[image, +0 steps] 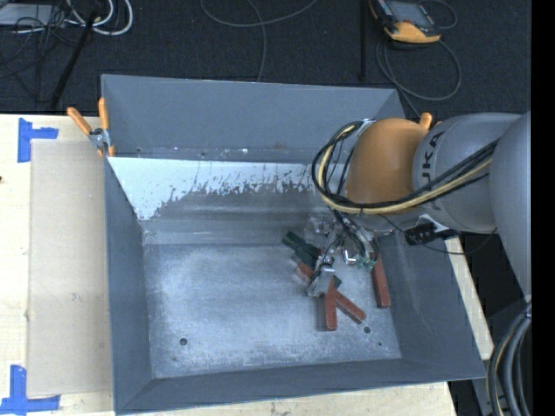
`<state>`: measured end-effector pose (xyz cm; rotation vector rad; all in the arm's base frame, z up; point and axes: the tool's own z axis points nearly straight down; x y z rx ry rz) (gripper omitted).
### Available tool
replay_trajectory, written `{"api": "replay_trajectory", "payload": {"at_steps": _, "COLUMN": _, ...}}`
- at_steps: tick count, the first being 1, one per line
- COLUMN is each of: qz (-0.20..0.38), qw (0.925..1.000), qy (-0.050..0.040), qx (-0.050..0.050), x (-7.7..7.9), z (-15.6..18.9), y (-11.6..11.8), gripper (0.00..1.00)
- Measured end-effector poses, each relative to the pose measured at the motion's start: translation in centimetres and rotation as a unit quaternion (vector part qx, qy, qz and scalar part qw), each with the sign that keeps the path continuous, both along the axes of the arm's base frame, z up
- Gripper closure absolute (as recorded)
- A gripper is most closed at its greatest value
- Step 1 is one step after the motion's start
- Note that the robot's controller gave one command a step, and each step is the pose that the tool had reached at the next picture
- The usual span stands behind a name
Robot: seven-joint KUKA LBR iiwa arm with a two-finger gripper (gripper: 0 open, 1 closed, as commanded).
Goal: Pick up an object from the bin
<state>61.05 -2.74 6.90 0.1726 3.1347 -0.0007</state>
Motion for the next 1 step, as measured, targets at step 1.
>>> {"api": "replay_trajectory", "payload": {"at_steps": 1, "qz": -0.001, "qw": 1.0, "qy": -0.0015, "qx": 0.001, "x": 0.09, "z": 0.42, "y": 0.11, "gripper": 1.0}}
